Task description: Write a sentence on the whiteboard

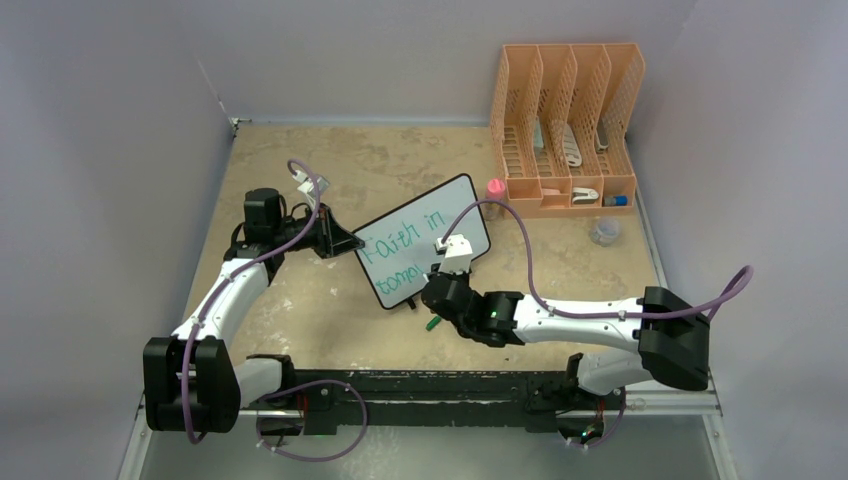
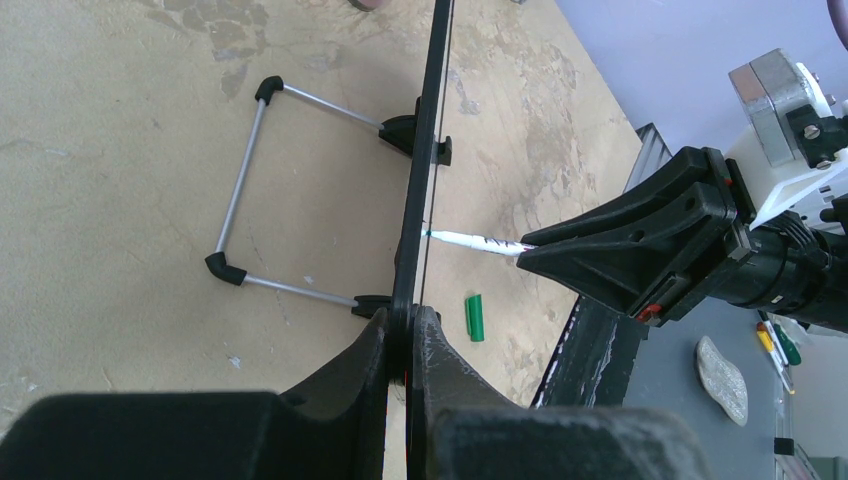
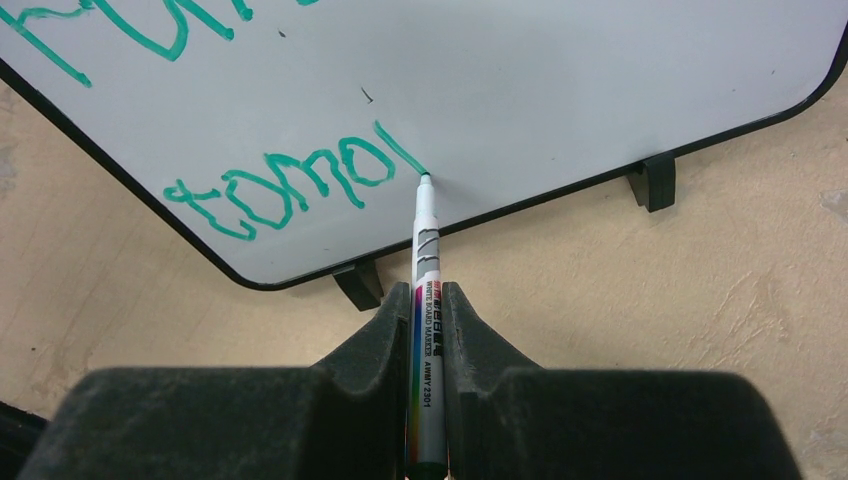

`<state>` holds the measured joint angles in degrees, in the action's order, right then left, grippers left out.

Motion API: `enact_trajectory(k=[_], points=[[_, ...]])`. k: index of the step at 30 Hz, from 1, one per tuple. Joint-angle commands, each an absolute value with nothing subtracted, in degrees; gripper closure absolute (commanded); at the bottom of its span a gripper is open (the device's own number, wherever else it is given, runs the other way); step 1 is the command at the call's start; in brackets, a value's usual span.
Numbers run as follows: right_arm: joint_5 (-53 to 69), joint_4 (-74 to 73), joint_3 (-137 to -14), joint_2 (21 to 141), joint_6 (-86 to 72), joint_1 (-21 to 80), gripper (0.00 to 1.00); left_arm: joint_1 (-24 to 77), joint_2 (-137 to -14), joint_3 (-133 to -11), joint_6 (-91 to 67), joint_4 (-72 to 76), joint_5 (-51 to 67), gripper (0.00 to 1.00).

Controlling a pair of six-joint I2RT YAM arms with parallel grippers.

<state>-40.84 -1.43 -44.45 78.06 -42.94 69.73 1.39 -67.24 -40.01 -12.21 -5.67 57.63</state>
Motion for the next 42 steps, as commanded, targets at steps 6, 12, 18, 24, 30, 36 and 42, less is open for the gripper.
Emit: enact_trajectory(k=[6, 12, 18, 24, 30, 36, 42], points=[[-40.92, -0.35, -45.09, 76.96, -42.77, 69.61, 1.0, 2.15, -67.24, -40.78, -10.37, -8.2, 54.91, 1.0], [-40.51, -0.26, -46.11, 75.98, -41.48, 69.61, 1.0, 2.11, -67.32, -40.78, -10.37, -8.22, 54.91, 1.0], [-41.01, 1.03, -46.46, 74.89, -40.69, 69.59, 1.0, 2.11, -67.41, -40.87, -10.35, -8.19, 54.93, 1.0], [-41.62, 2.0, -47.41, 75.17, -39.26, 69.61, 1.0, 2.11, -67.43, -40.87, -10.28, -8.25, 54.93, 1.0], [-41.75, 2.68, -47.88, 76.3, -38.59, 69.61, 1.0, 2.11, -67.32, -40.78, -10.28, -8.33, 54.9, 1.0], [-42.07, 2.86, -48.08, 77.05, -38.32, 69.51, 1.0, 2.13, -67.17, -40.78, -10.28, -8.48, 54.89, 1.0], [-41.92, 3.24, -48.11, 77.99, -38.23, 69.35, 1.0, 2.14, -67.17, -40.78, -10.28, -8.53, 54.91, 1.0]])
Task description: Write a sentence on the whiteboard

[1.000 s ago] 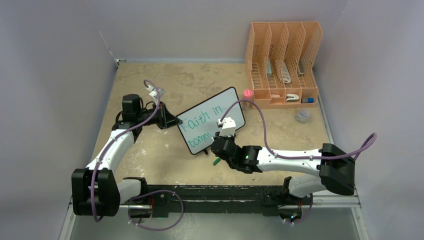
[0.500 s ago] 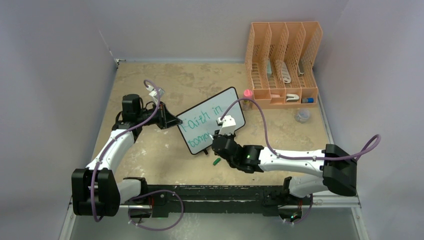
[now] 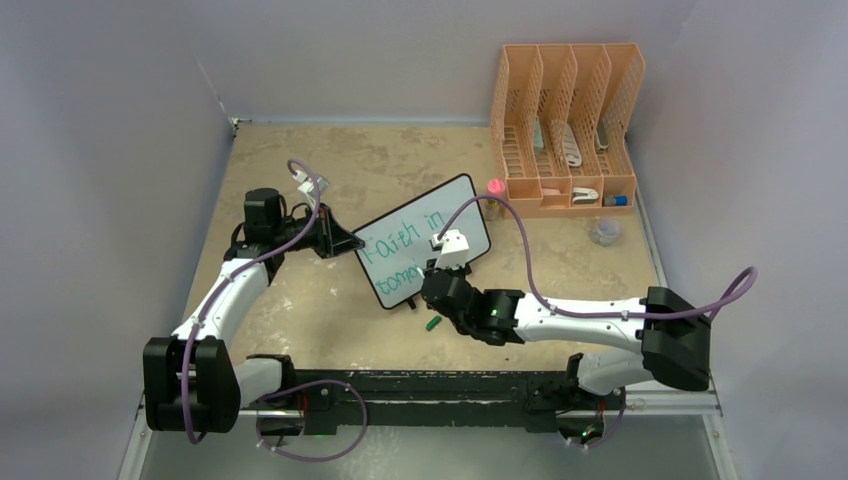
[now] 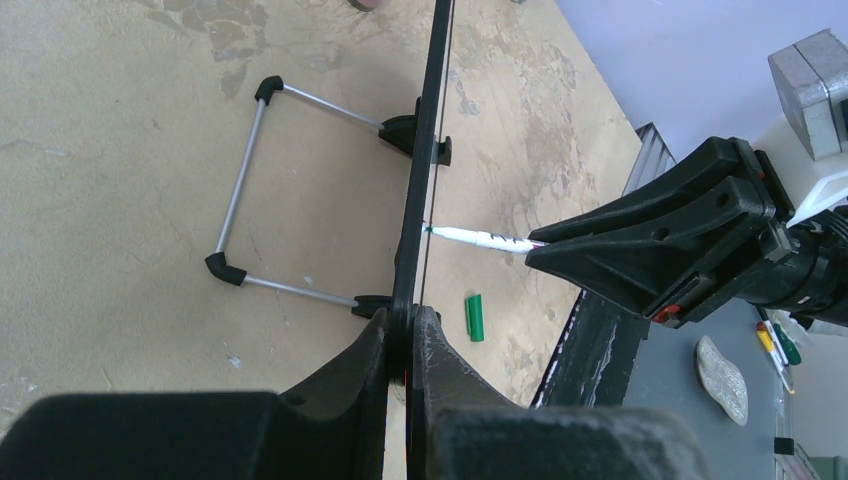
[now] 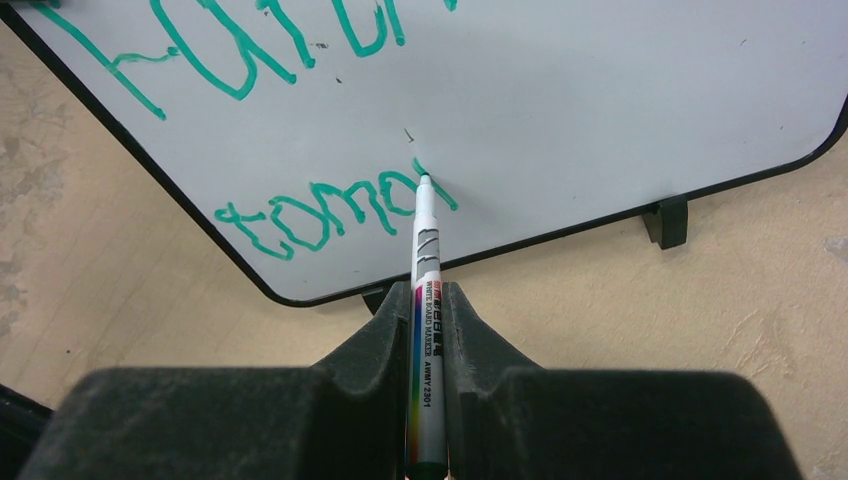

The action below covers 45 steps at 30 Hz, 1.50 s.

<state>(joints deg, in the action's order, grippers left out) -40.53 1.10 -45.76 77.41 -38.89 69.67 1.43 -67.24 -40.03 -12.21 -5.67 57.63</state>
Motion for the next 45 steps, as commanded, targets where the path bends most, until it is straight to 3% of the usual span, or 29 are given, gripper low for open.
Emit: enact_trajectory(k=[1, 45], points=[[-41.92, 3.33, -48.08, 78.11, -38.23, 69.35, 1.0, 2.12, -67.07, -40.78, -10.28, -8.53, 54.93, 1.0], [-43.63, 1.23, -46.72, 73.28, -40.45, 68.55, 1.0, 2.21, -67.38, -40.87, -10.2, -8.57, 54.56, 1.0]])
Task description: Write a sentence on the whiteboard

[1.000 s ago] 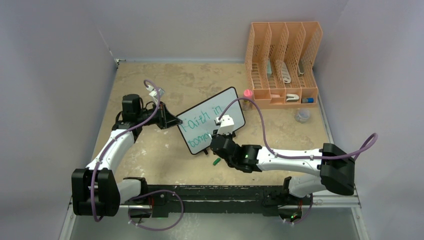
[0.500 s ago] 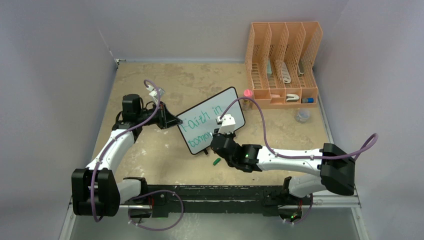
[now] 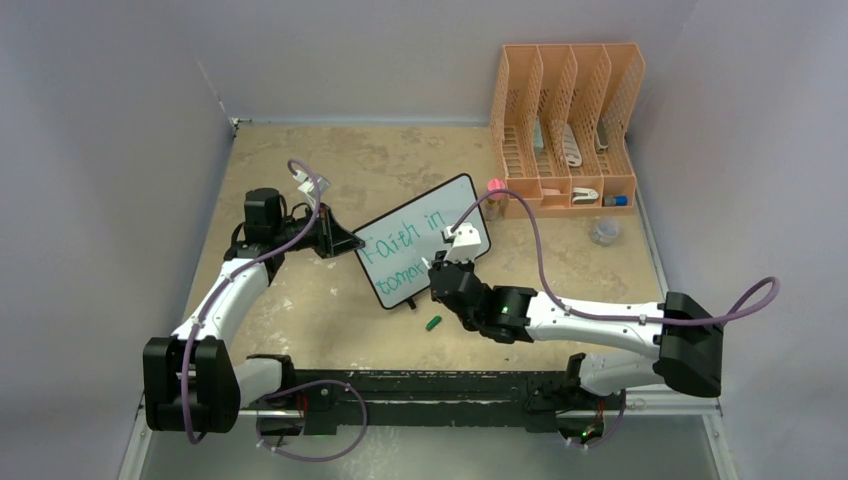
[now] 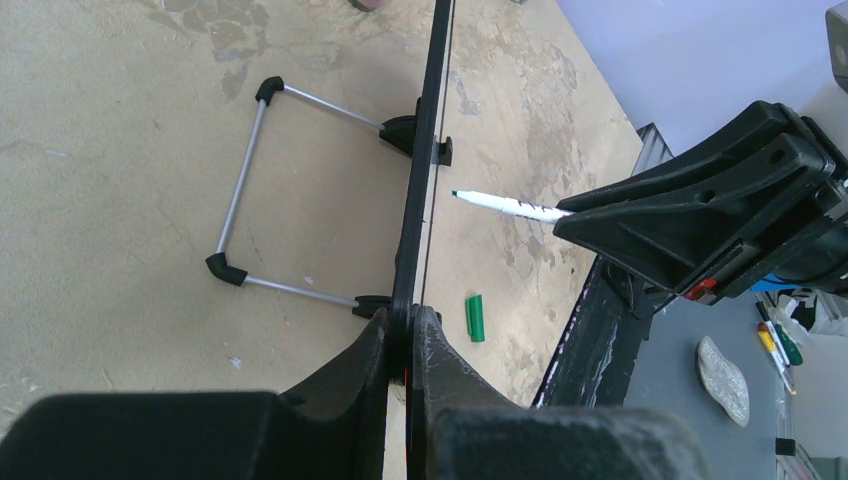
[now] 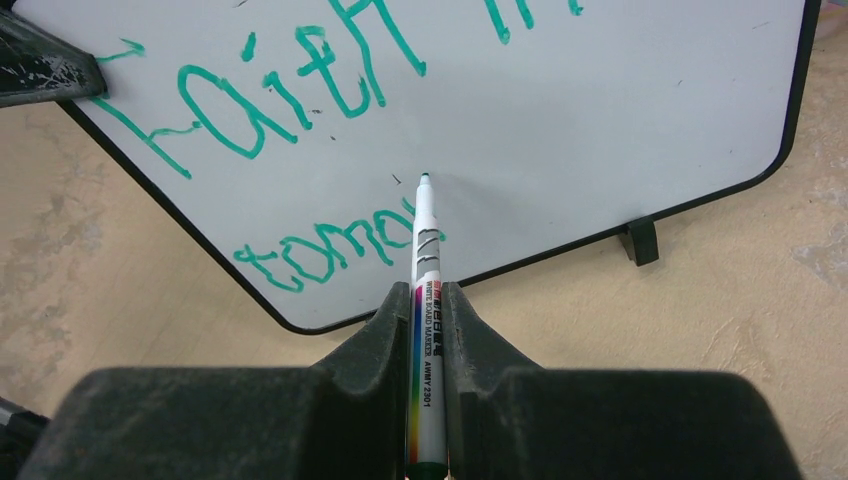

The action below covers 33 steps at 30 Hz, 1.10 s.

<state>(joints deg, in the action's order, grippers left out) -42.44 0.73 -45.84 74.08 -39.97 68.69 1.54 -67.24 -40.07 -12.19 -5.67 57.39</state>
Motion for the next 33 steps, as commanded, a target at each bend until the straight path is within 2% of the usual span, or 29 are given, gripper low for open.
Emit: enact_trajectory(k=[1, 33], points=[[-43.61, 1.24, -46.8, 73.62, -40.37, 68.55, 1.0, 2.2, -67.41, -40.87, -10.2, -8.54, 54.56, 1.0], [-41.69, 0.09, -44.9, 77.2, -43.12, 68.0, 1.0, 2.2, -67.24, -40.87, -10.11, -8.59, 54.47, 1.0]])
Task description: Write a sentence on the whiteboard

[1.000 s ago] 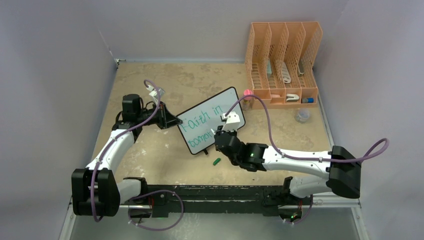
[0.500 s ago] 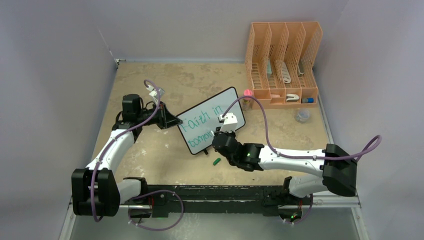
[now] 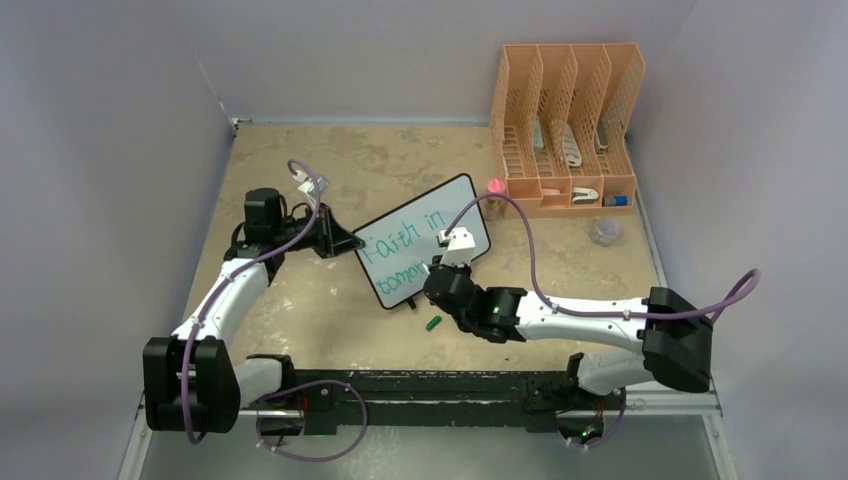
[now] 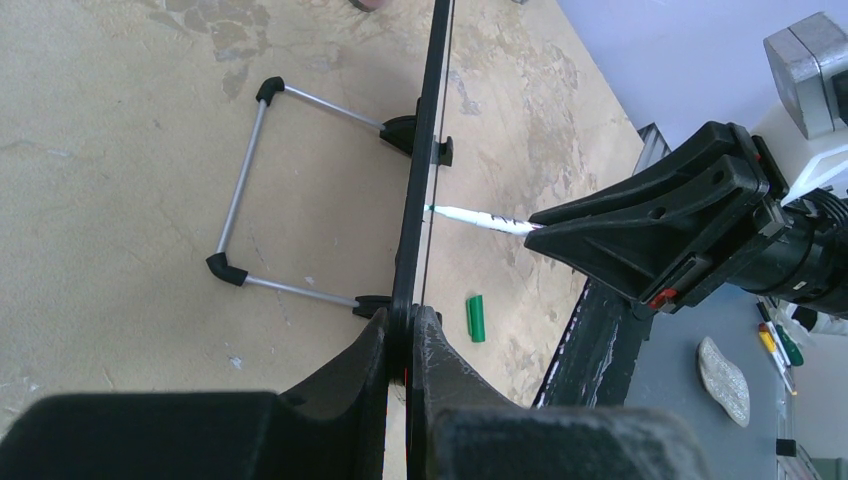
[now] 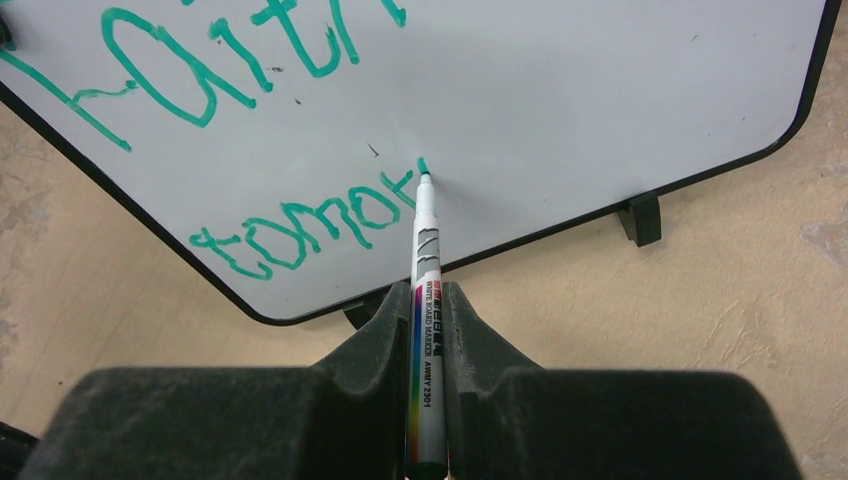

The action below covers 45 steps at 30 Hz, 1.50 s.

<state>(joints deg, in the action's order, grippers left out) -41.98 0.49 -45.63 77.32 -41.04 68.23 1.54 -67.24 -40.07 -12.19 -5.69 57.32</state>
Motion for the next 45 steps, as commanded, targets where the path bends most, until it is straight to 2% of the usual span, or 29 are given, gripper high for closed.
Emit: enact_trajectory(k=[1, 24, 45], points=[[-41.53, 0.09, -44.69, 77.03, -43.3, 68.0, 1.0, 2.2, -67.19, -40.87, -10.11, -8.61, 54.41, 1.0], [-41.35, -0.55, -45.22, 72.78, -42.49, 68.02, 1.0, 2.2, -67.24, -40.87, -10.02, -8.7, 54.26, 1.0], [-41.84, 2.17, -46.87, 76.35, -39.91, 67.81, 1.0, 2.2, -67.24, -40.92, -9.99, -8.87, 54.3, 1.0]])
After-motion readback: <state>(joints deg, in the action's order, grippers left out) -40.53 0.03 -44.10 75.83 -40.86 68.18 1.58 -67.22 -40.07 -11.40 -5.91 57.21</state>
